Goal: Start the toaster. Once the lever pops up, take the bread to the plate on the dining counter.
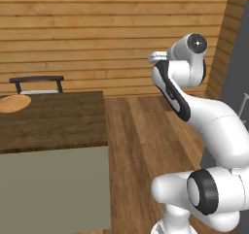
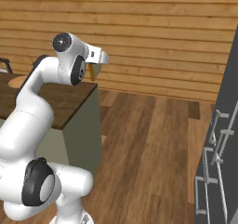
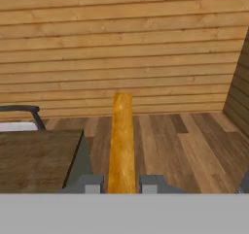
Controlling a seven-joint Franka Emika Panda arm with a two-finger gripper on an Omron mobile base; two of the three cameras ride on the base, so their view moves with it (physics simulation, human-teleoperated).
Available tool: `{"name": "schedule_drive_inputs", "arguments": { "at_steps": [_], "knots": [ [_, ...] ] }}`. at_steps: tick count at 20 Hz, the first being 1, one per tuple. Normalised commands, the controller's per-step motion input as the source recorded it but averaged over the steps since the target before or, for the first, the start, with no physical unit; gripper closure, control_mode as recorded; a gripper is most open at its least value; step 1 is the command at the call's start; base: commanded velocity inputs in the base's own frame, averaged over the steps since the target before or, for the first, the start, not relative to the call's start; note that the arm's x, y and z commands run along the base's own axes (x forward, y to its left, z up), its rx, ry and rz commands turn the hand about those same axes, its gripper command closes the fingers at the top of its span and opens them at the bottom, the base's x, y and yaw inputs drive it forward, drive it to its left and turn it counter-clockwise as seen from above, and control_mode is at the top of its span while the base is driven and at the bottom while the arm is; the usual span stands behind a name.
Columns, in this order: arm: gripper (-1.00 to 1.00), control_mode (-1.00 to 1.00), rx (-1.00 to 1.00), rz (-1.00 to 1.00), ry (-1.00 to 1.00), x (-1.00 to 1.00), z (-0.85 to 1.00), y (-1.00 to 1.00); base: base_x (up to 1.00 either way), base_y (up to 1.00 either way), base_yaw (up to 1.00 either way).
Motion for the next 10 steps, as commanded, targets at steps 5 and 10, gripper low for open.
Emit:
{"name": "schedule_drive_inputs", "arguments": {
  "at_steps": [5,10],
  "knots": [
    [1.0,1.0,0.0,0.0,0.0,0.0,0.0,0.0,0.9,-0.87,0.08],
    [1.0,1.0,0.0,0.0,0.0,0.0,0.0,0.0,1.0,-0.49,0.09]
  ]
}}
